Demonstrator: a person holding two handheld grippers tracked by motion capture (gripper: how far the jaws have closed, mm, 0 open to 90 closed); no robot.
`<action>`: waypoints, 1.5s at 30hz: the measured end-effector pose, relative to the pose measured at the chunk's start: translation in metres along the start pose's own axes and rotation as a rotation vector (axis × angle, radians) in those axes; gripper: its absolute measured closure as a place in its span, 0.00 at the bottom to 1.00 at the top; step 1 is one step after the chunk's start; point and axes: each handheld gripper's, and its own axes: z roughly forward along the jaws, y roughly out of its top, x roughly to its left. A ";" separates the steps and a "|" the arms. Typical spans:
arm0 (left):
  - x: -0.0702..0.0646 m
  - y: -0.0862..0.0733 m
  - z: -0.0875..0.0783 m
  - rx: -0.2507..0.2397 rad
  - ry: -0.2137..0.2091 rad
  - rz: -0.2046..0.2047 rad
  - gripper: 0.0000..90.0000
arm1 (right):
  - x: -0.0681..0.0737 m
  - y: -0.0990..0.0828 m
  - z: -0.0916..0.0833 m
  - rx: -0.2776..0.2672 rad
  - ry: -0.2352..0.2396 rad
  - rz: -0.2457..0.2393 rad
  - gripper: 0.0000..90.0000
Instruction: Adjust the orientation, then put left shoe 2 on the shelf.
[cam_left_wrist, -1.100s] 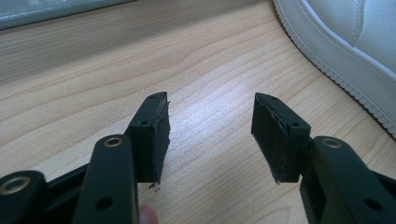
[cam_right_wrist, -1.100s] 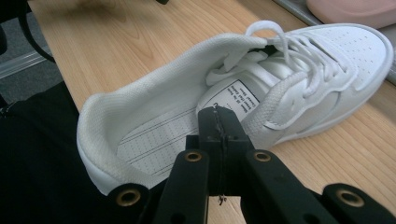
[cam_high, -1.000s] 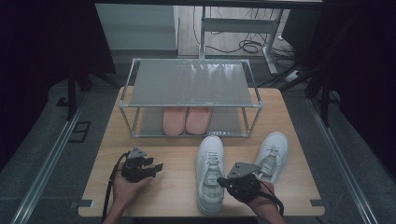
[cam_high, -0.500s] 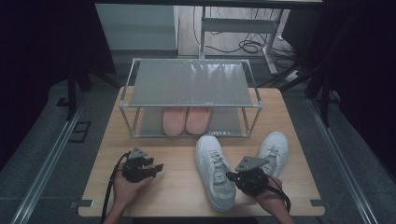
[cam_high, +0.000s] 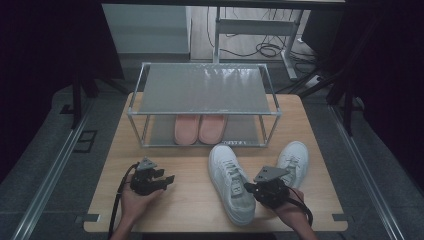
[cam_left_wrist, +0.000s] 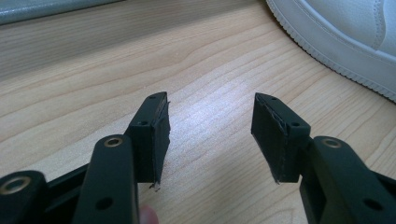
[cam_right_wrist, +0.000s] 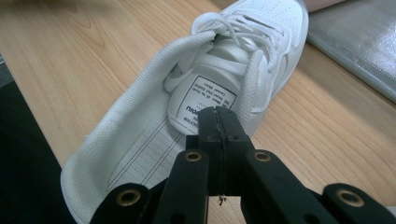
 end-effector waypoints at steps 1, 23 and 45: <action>0.000 0.000 0.000 0.000 0.000 -0.001 0.53 | 0.000 0.000 -0.001 -0.005 0.002 0.005 1.00; 0.000 0.002 -0.006 -0.011 -0.010 0.007 0.52 | -0.004 0.001 -0.002 -0.101 -0.026 0.080 0.65; -0.002 0.002 -0.008 -0.017 -0.024 0.014 0.51 | 0.003 0.004 0.009 -0.066 -0.078 0.097 0.59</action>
